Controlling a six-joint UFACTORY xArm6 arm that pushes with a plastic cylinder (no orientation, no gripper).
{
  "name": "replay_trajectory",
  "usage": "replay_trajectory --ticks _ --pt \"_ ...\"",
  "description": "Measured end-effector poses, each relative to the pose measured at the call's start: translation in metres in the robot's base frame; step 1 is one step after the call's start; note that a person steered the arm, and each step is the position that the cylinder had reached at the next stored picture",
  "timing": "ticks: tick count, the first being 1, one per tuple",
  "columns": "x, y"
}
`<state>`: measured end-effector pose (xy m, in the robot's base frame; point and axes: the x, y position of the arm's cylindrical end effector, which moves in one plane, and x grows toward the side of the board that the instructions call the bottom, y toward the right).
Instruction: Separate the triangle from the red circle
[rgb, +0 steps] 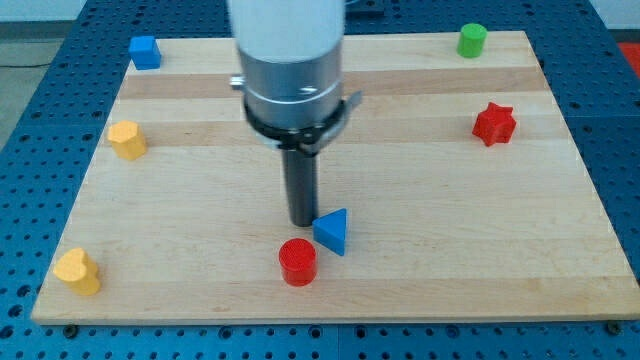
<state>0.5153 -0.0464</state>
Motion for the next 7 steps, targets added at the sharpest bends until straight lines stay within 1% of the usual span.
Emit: replay_trajectory --ticks 1,2,4,6,7 --pt "0.006 -0.024" --pt "0.021 -0.011" --pt "0.027 0.034" --pt "0.027 0.093" --pt "0.02 0.104"
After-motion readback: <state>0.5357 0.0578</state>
